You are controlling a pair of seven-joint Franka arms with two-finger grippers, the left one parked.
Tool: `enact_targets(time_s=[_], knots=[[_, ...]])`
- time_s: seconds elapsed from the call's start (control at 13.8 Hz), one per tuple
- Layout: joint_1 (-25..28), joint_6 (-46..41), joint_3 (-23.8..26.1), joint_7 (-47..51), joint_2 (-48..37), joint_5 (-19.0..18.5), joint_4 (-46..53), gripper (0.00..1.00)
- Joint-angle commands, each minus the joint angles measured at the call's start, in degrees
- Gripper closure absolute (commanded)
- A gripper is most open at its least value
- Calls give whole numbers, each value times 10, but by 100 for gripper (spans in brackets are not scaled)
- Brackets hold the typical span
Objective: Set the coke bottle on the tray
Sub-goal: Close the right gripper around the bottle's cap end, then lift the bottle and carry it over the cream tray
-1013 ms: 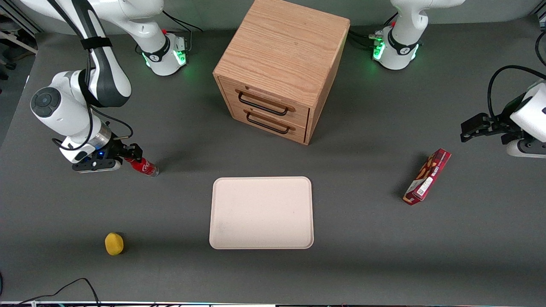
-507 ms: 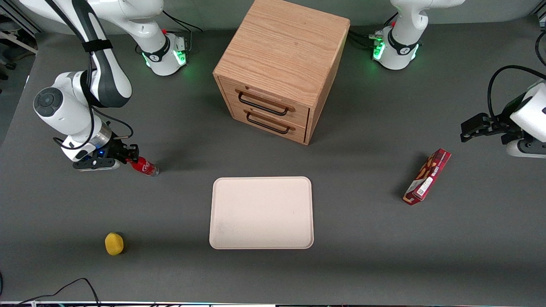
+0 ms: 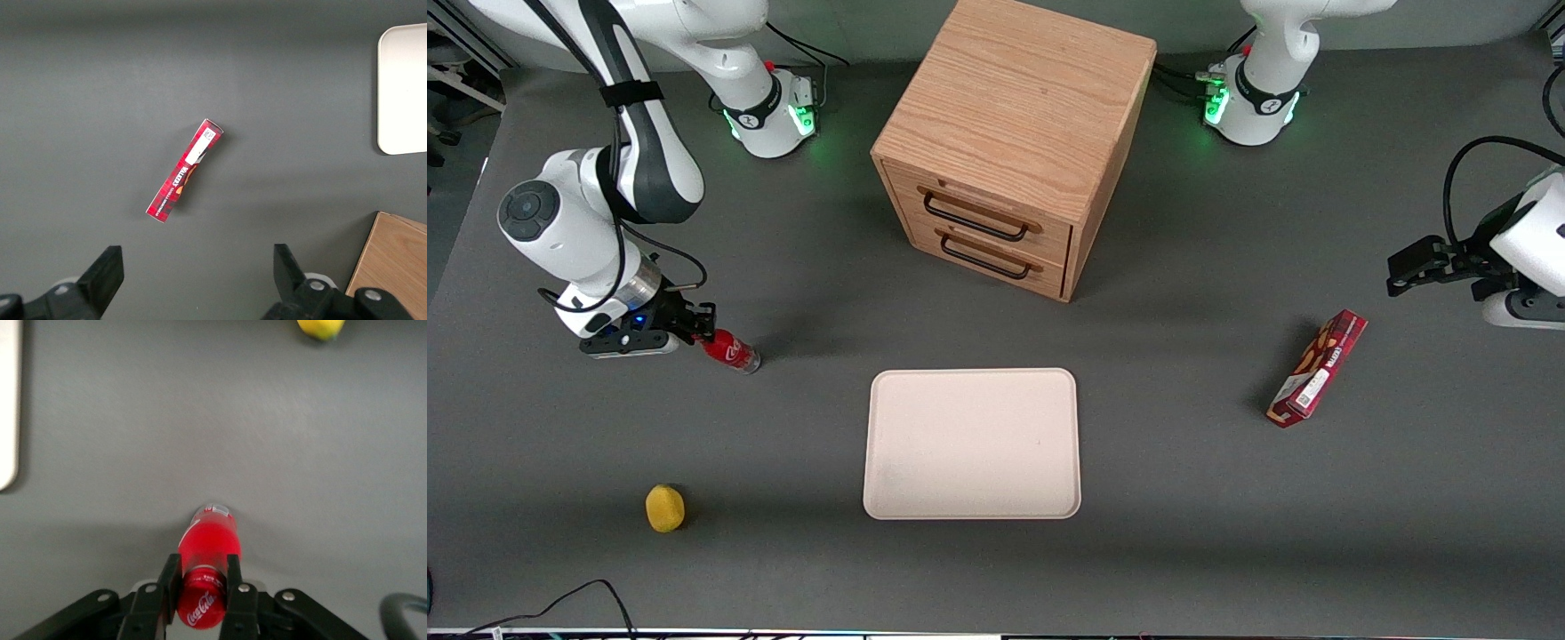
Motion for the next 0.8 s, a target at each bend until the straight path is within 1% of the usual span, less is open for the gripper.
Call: enact_targets(time_s=[0.0,0.07,0.22,0.29,0.36,0.51,0.58,0.72], knots=[[2,-113,36,56,25,3,123,100],[3,-158,52,86,46,3,181,100],[16,-209,73,134,120,-7,297,100],[31,-238,72,145,157,-8,355,100],[47,-255,72,161,200,-22,417,100],[81,-276,72,203,274,-62,517,100],[105,-295,67,224,310,-70,565,100],[135,-326,57,268,367,-73,649,100]])
